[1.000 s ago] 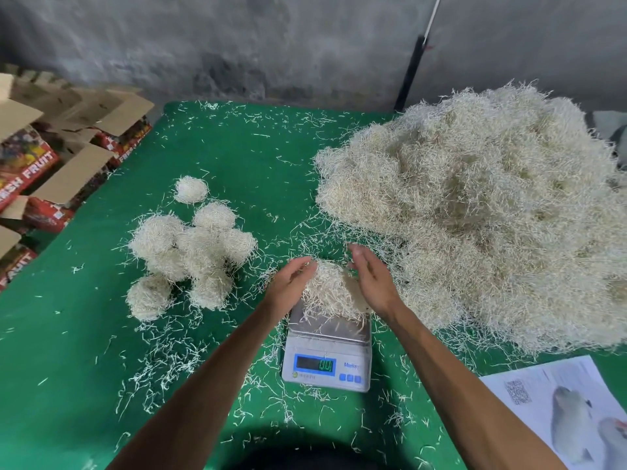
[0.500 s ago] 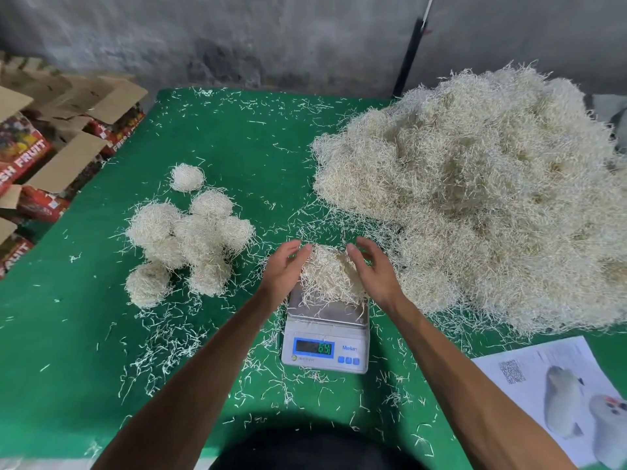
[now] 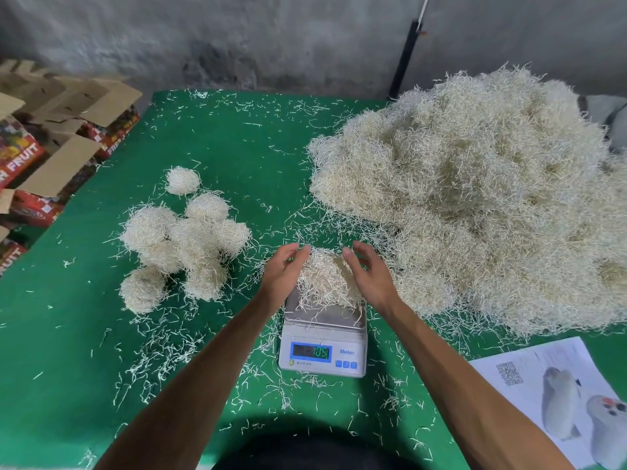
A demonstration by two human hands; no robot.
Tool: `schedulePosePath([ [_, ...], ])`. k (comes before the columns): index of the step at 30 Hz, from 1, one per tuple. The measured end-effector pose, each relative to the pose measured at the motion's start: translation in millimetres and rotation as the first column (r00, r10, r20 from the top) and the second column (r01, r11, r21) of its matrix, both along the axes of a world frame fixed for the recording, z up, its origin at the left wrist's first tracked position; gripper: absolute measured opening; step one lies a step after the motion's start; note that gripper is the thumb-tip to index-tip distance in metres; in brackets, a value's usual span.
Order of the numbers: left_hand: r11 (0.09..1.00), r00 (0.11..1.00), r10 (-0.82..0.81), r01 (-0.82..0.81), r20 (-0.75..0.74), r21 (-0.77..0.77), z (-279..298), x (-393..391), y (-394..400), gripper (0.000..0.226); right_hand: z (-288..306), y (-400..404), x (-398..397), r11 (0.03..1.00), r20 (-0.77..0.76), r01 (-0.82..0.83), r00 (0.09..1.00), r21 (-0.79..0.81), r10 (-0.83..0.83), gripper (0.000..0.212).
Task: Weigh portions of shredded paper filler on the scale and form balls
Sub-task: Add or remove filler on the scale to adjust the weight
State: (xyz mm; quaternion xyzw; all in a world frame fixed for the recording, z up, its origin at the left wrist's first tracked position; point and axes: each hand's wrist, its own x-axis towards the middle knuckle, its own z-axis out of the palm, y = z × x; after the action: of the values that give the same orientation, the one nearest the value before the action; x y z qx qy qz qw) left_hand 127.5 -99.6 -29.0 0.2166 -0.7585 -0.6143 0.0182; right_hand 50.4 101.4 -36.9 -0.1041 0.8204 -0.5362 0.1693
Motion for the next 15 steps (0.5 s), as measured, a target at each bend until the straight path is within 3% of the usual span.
schedulePosePath([
  [4, 0.998, 0.996, 0.068, -0.068, 0.061, 0.001, 2.1, -1.8, 2.5, 0.068, -4.2, 0.2, 0.1, 0.999, -0.019, 0.007, 1.0, 0.034, -0.006, 0.076],
  [9, 0.974, 0.941, 0.094, -0.154, 0.325, 0.165, 11.9, -12.8, 35.6, 0.073, -16.0, -27.9, 27.1, 0.99, 0.023, 0.14, 0.99, 0.026, -0.14, 0.053],
  [10, 0.959, 0.936, 0.082, -0.167, 0.342, 0.228, 13.7, -16.6, 44.0, 0.07, -15.5, -37.7, 33.3, 0.987, 0.068, 0.158, 0.985, 0.0, -0.158, 0.058],
  [13, 0.869, 0.916, 0.107, -0.276, 0.388, 0.41, 21.2, -23.4, 59.7, 0.062, -3.5, -58.8, 36.5, 0.962, 0.215, 0.255, 0.949, -0.092, -0.231, 0.102],
  [15, 0.785, 0.928, 0.119, -0.305, 0.352, 0.539, 27.2, -27.8, 55.5, 0.055, 9.0, -60.4, 29.1, 0.97, 0.095, 0.234, 0.969, -0.072, -0.227, 0.106],
])
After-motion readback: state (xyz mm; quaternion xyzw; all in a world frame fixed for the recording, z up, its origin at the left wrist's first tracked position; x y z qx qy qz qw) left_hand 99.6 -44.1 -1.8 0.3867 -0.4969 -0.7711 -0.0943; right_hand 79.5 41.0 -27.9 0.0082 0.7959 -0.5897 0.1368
